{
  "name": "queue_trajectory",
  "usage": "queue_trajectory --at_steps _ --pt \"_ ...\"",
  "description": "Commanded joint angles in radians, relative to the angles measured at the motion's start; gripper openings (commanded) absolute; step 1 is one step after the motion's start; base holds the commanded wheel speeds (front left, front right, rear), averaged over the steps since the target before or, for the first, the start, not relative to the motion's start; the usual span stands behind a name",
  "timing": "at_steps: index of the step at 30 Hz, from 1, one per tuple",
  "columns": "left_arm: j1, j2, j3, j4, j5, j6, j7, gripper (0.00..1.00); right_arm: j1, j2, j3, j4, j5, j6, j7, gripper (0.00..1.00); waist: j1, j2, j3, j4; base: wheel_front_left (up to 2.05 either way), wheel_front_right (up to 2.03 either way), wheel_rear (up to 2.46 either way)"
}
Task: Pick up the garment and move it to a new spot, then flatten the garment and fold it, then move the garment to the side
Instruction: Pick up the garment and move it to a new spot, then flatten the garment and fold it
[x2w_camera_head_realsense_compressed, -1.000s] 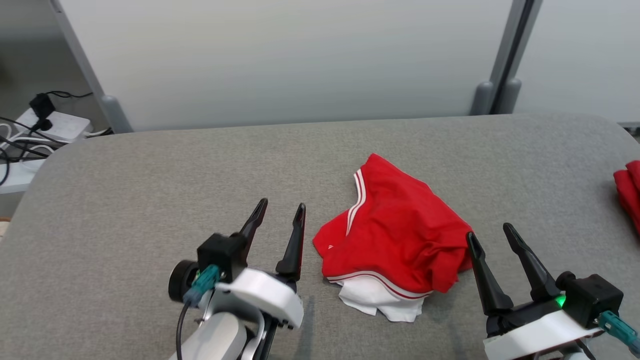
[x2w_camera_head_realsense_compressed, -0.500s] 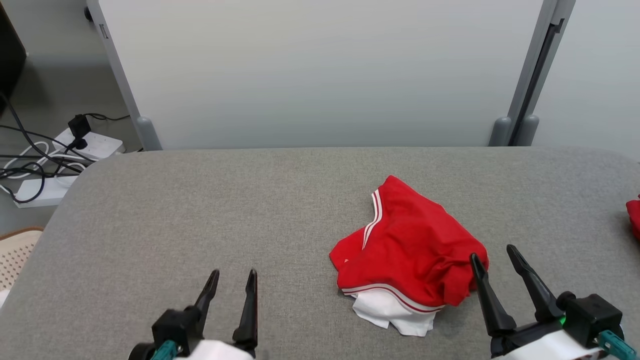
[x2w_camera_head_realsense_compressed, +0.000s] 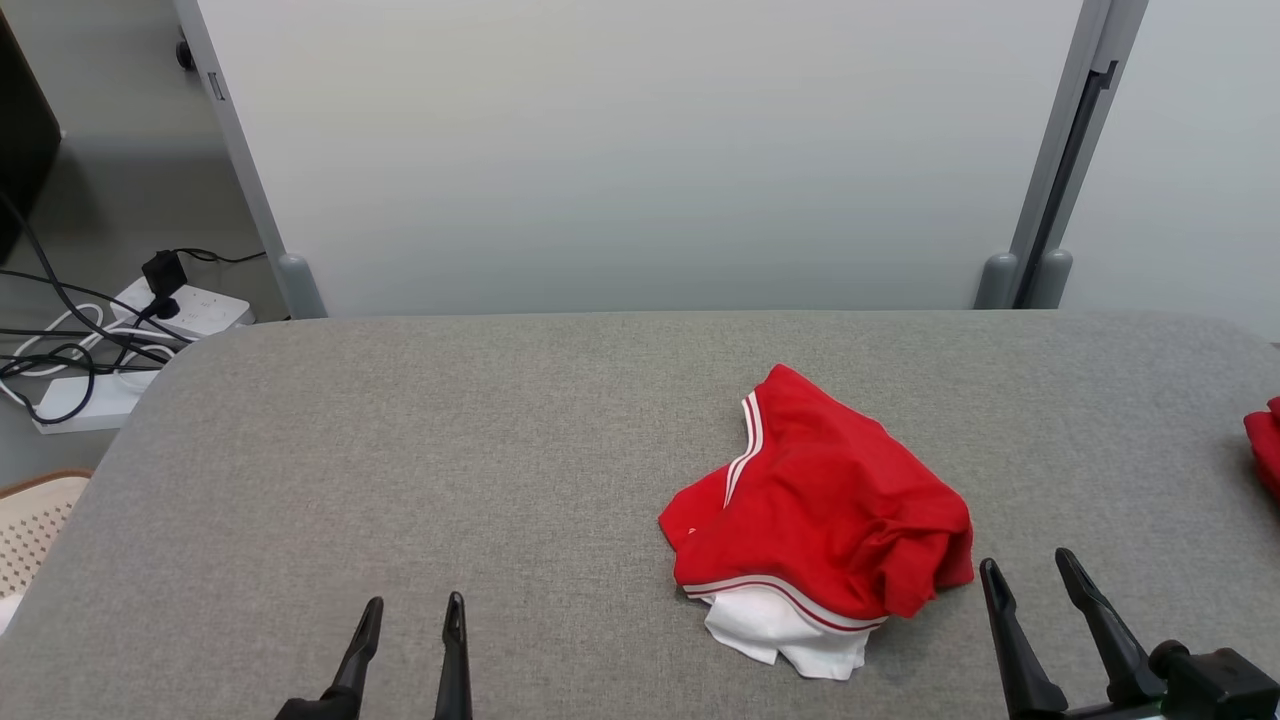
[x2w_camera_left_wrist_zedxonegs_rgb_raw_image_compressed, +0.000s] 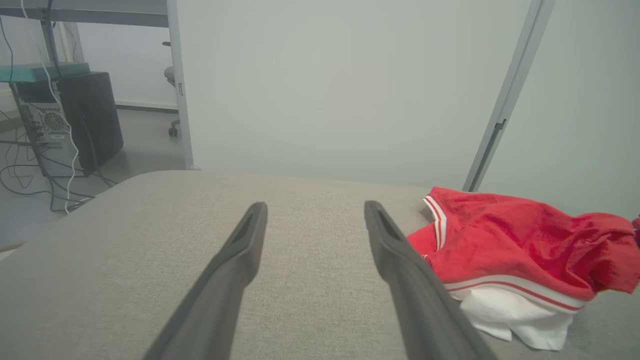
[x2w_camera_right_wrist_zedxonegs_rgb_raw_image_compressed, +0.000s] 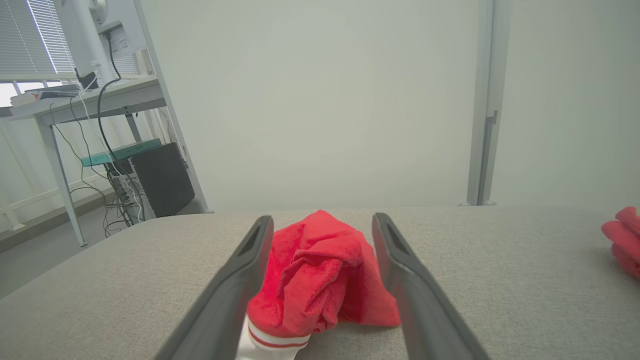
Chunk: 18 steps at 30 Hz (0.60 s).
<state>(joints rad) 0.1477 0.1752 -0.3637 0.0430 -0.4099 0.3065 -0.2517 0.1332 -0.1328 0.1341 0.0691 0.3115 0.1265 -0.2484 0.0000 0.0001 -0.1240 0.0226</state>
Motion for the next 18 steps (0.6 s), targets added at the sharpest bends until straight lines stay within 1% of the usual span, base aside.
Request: queue_trajectory --at_steps 1,11,18 --pt "-0.019 -0.007 0.050 -0.031 0.020 -0.009 -0.010 1.00 -0.020 -0.014 0.013 -0.036 0.000 0.004 -0.013 1.00 0.0000 -0.0001 0.002 0.000 0.00 0.00 0.00" --pt "-0.003 -0.061 0.101 -0.014 0.081 -0.069 -0.010 1.00 -0.020 -0.011 0.015 -0.036 0.003 0.004 -0.013 1.00 0.0000 -0.0001 0.007 -0.003 0.00 0.00 0.00" --pt "-0.016 -0.088 0.101 0.025 0.085 -0.116 -0.010 1.00 -0.023 -0.016 0.011 -0.035 0.004 0.004 -0.013 1.00 0.0000 -0.0001 0.016 0.001 0.00 0.00 0.00"
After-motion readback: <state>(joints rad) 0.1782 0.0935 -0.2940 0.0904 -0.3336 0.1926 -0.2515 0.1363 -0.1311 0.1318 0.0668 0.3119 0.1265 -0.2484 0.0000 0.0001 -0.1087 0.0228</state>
